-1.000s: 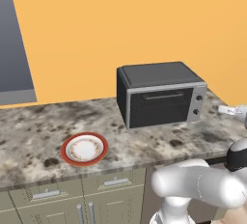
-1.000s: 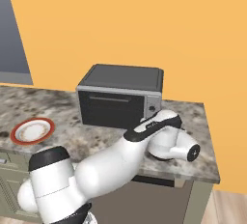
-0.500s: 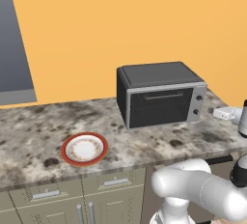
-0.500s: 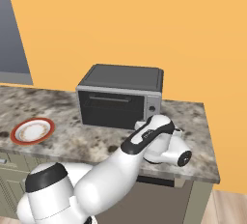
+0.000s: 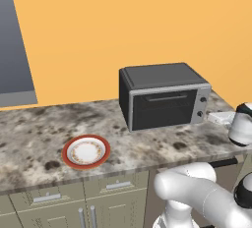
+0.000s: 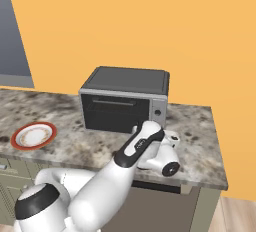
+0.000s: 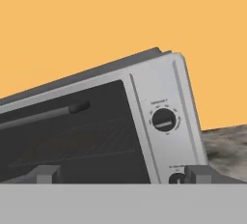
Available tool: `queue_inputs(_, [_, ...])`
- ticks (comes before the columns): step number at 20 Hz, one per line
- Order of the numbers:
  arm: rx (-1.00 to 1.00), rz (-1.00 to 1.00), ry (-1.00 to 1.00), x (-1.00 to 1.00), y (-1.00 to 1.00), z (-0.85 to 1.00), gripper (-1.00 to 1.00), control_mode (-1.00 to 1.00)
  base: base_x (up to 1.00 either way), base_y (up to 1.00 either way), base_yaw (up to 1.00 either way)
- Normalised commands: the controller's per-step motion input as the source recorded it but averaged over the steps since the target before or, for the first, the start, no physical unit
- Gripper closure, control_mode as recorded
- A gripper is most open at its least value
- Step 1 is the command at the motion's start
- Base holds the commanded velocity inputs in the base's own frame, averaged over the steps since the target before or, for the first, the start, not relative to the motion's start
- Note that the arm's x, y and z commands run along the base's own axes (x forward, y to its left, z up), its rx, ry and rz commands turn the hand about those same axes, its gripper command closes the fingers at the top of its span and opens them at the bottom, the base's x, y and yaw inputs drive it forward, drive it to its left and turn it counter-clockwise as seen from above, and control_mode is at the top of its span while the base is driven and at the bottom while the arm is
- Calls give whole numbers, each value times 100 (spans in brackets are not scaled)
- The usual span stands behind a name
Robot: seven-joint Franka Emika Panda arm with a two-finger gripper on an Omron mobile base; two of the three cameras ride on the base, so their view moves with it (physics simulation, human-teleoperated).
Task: Pull the toaster oven rack outwards. Pick up the baguette from the plate and place it on the toaster oven rack. Close the toaster oven door fully and set the temperature to the lowest setting.
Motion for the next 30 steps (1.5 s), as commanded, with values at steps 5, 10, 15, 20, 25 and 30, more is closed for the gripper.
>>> queue_inputs(5, [0,0,0,3,0,-6,-100,-100,0,0,0])
queue_inputs(10, [-3,-1,0,8,-1,-20,-100,-100,0,0,0])
queue_inputs(15, [-1,-4,0,6,-6,-9,-100,-100,0,0,0])
queue_inputs(20, [0,-9,0,8,-11,-3,-100,-100,0,0,0])
queue_inputs(25, [0,-12,0,9,-1,0,-100,-100,0,0,0])
queue_inputs(30, [0,-8,0,1,0,-3,-100,-100,0,0,0])
